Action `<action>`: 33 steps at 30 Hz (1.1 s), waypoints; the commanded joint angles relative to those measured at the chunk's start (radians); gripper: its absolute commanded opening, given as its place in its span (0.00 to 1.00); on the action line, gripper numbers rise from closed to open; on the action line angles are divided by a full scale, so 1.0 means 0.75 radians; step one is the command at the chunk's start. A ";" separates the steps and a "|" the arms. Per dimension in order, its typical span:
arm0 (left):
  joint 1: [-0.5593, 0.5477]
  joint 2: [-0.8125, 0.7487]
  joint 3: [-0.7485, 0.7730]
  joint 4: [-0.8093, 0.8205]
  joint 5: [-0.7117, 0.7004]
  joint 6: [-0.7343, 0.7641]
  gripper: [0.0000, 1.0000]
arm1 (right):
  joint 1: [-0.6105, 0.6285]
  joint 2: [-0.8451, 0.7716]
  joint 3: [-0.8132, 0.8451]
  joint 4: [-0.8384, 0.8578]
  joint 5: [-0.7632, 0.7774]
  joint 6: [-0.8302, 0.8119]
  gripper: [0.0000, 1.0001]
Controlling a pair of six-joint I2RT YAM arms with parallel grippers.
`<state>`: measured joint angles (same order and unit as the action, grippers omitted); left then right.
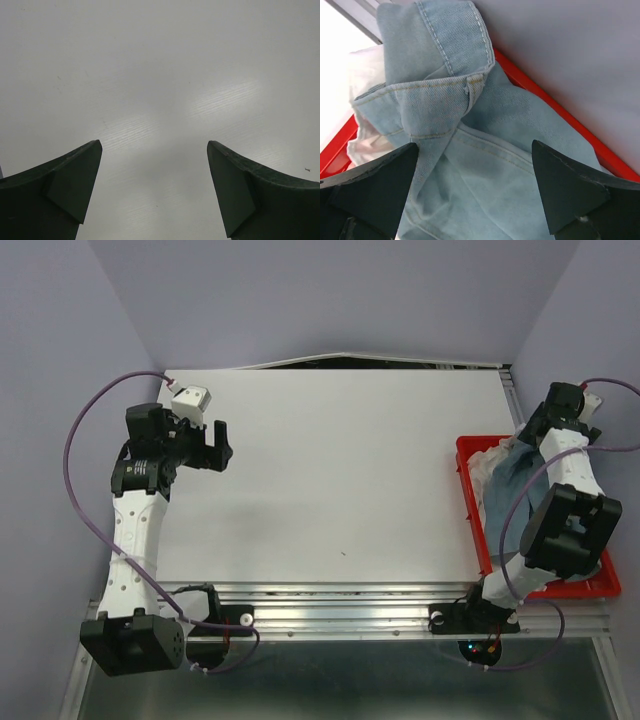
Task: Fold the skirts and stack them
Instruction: Grab the skirt from the pile
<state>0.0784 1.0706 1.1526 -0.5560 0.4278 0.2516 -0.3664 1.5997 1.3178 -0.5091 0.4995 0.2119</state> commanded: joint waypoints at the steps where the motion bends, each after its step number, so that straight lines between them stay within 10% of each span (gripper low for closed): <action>1: -0.002 0.016 0.061 0.064 0.053 -0.018 0.99 | -0.017 0.033 0.027 0.137 -0.005 0.051 1.00; 13: 0.000 -0.006 0.034 0.091 0.015 -0.014 0.99 | -0.017 0.221 0.120 0.306 0.027 0.049 0.92; 24: -0.002 -0.080 0.003 0.064 0.041 0.035 0.99 | -0.017 -0.130 0.180 0.235 -0.486 -0.168 0.15; 33: -0.002 -0.080 0.036 0.072 0.135 0.008 0.98 | -0.017 -0.380 0.535 -0.002 -1.160 -0.432 0.02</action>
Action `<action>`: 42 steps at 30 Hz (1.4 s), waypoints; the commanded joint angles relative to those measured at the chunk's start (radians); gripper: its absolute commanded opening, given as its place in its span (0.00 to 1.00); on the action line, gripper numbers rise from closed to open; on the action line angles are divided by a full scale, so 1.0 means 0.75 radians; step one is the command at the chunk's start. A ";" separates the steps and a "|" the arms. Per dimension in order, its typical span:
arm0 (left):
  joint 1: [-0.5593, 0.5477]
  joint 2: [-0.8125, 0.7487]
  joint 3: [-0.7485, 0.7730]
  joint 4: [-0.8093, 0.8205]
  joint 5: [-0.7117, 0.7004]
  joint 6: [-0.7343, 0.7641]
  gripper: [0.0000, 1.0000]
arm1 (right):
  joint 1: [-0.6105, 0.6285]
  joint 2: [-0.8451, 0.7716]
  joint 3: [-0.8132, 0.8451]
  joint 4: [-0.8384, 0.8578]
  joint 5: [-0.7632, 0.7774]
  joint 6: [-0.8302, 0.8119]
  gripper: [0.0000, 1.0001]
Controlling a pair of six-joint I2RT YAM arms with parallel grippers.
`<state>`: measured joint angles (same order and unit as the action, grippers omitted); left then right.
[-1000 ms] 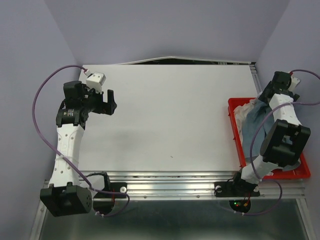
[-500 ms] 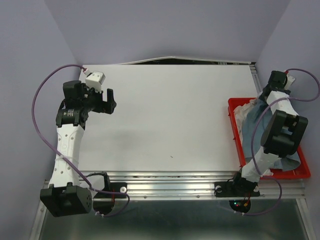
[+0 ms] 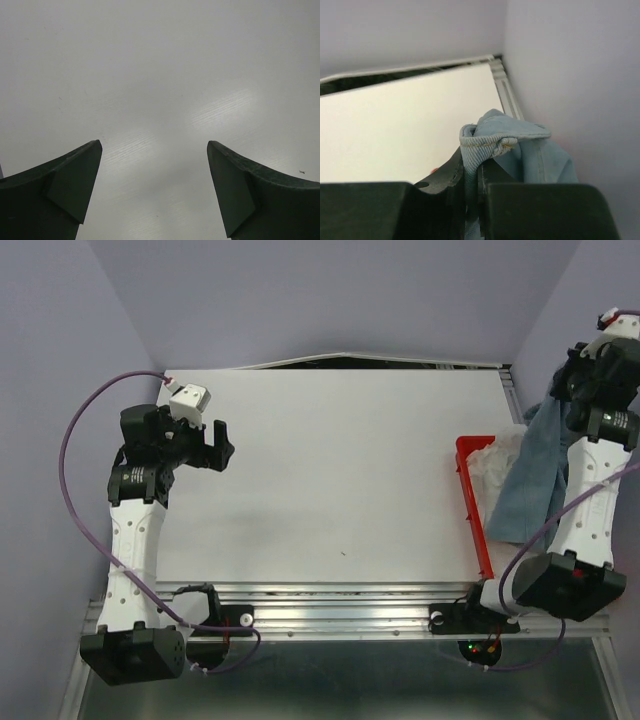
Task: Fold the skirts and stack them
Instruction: Grab the skirt from the pile, then move the skirt to the center of the board
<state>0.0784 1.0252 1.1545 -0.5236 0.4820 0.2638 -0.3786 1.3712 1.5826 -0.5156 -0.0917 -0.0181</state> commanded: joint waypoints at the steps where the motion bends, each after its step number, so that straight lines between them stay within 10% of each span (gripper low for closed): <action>1: -0.002 -0.015 0.038 0.035 0.069 -0.016 0.98 | 0.000 -0.088 0.250 -0.006 -0.439 -0.131 0.01; 7: 0.000 0.030 0.070 0.078 0.077 -0.102 0.96 | 0.000 -0.098 0.461 0.098 -1.088 0.179 0.01; 17: 0.010 -0.007 0.126 0.199 0.198 -0.239 0.95 | 0.000 -0.079 0.461 1.631 -1.577 1.668 0.05; 20: 0.010 -0.017 0.134 0.195 0.233 -0.205 0.95 | 0.000 -0.206 0.191 1.486 -1.679 1.433 0.07; 21: 0.008 -0.015 0.140 0.183 0.249 -0.180 0.95 | 0.000 -0.255 0.100 1.317 -1.690 0.968 0.10; 23: 0.010 -0.005 0.148 0.142 0.294 -0.109 0.95 | 0.000 -0.362 -0.056 0.376 -1.672 0.373 0.14; 26: 0.008 0.020 0.134 0.060 0.319 0.047 0.95 | 0.046 -0.413 -0.422 -0.193 -1.427 -0.272 0.21; 34: -0.065 0.055 -0.032 0.037 0.378 0.237 0.95 | 0.227 -0.239 -0.930 -0.197 -0.907 -0.389 0.58; 42: -0.496 0.214 -0.075 0.262 0.170 0.288 0.89 | 0.227 -0.186 -0.854 -0.188 -0.622 -0.460 0.17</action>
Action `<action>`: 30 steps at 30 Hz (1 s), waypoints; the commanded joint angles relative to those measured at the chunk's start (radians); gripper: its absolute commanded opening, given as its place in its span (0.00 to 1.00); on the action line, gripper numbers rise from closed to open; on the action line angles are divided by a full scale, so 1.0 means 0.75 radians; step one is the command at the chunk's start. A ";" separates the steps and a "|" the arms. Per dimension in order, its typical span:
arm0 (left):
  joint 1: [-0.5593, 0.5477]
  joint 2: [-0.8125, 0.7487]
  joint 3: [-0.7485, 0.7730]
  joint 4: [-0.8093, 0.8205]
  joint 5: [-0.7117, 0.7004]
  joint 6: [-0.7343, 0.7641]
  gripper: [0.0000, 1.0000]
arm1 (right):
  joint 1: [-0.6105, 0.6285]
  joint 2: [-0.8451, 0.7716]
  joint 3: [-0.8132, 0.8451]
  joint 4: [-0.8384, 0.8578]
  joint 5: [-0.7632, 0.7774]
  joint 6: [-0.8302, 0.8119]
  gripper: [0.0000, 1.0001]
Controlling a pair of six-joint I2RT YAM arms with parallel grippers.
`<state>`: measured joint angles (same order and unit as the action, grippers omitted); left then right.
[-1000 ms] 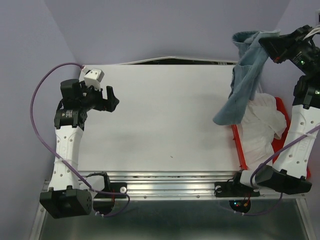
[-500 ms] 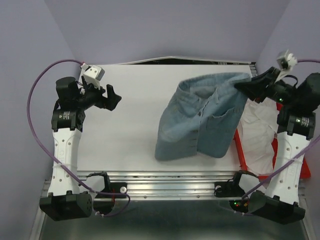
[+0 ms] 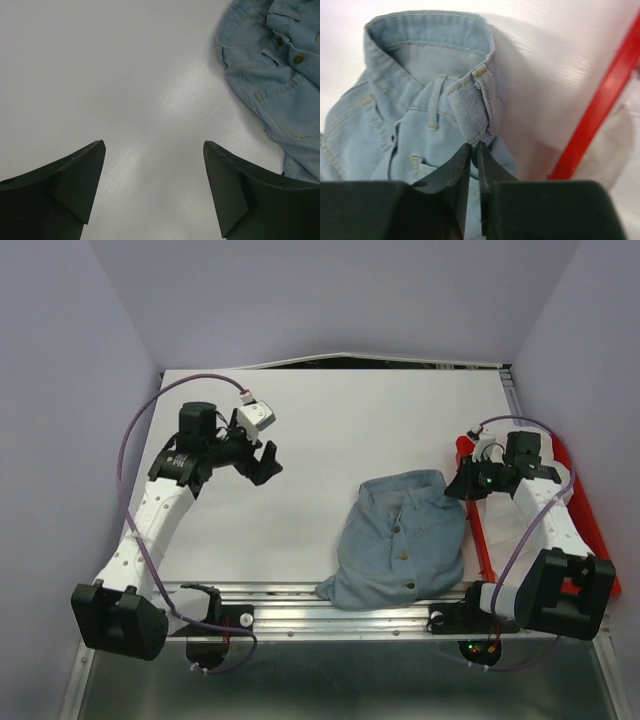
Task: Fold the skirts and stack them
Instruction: Move the skirt to the center of the board, then flatten the skirt out
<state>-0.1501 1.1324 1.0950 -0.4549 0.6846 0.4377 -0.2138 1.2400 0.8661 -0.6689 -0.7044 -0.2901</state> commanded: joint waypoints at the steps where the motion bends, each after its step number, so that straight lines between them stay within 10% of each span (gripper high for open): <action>1: -0.237 0.114 0.023 0.177 -0.121 0.057 0.89 | 0.007 -0.001 0.113 0.000 0.219 -0.106 0.13; 11: -0.657 0.670 0.248 0.408 -0.160 -0.052 0.77 | 0.007 0.030 0.130 -0.006 0.309 -0.131 0.01; 30: -0.831 1.081 0.462 0.302 -0.219 0.044 0.73 | 0.007 0.069 0.197 -0.010 0.350 -0.167 0.01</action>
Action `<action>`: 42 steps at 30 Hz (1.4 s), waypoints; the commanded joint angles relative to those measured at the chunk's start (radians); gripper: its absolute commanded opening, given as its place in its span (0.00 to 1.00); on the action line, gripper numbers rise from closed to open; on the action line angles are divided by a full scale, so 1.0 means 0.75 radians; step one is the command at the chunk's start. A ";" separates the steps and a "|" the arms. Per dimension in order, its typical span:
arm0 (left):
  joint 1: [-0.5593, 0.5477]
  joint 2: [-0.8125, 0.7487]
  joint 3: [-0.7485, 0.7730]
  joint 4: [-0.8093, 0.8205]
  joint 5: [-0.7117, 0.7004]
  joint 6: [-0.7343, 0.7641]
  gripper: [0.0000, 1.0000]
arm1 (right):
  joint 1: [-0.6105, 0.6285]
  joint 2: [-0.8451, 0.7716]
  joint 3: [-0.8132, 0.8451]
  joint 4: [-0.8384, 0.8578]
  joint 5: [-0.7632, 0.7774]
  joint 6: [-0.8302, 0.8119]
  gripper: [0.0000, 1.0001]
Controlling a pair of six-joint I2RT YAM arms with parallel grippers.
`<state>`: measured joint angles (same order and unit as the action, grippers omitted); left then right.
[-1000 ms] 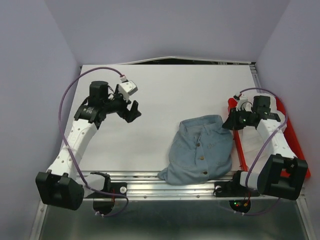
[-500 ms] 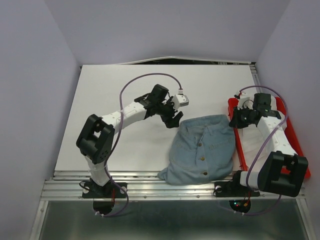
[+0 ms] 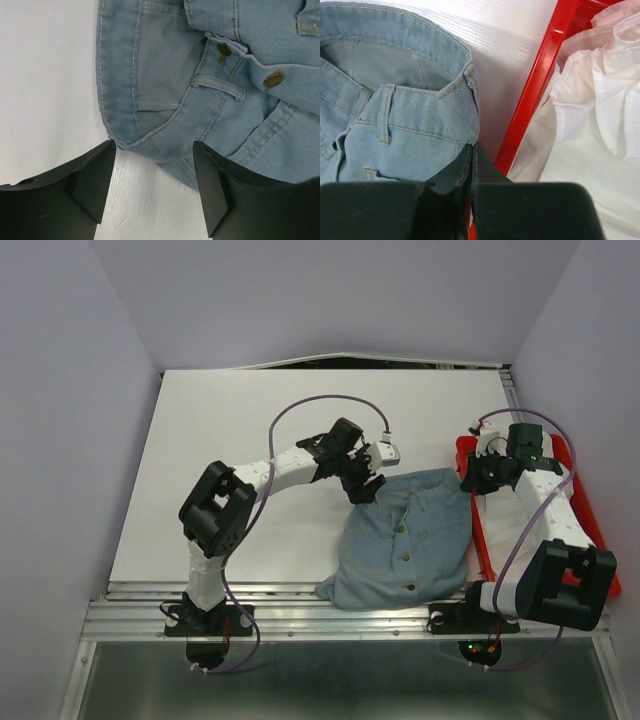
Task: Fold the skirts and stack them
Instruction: Flatten the skirt out
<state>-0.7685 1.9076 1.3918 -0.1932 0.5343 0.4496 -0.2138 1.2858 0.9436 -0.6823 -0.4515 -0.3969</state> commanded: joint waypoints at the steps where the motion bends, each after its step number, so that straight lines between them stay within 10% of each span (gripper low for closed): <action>1: -0.008 0.062 0.077 -0.057 -0.021 0.031 0.72 | 0.007 0.012 0.100 0.008 0.009 -0.025 0.01; 35: 0.047 0.089 0.077 -0.086 0.065 0.108 0.77 | 0.007 0.049 0.127 -0.023 -0.026 -0.086 0.01; 42: 0.049 0.134 0.100 -0.053 0.079 0.104 0.50 | 0.007 0.059 0.125 -0.021 -0.034 -0.090 0.01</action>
<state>-0.7315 2.0075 1.4200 -0.2508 0.5694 0.5091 -0.2138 1.3304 0.9813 -0.7036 -0.4641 -0.4492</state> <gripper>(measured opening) 0.592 0.018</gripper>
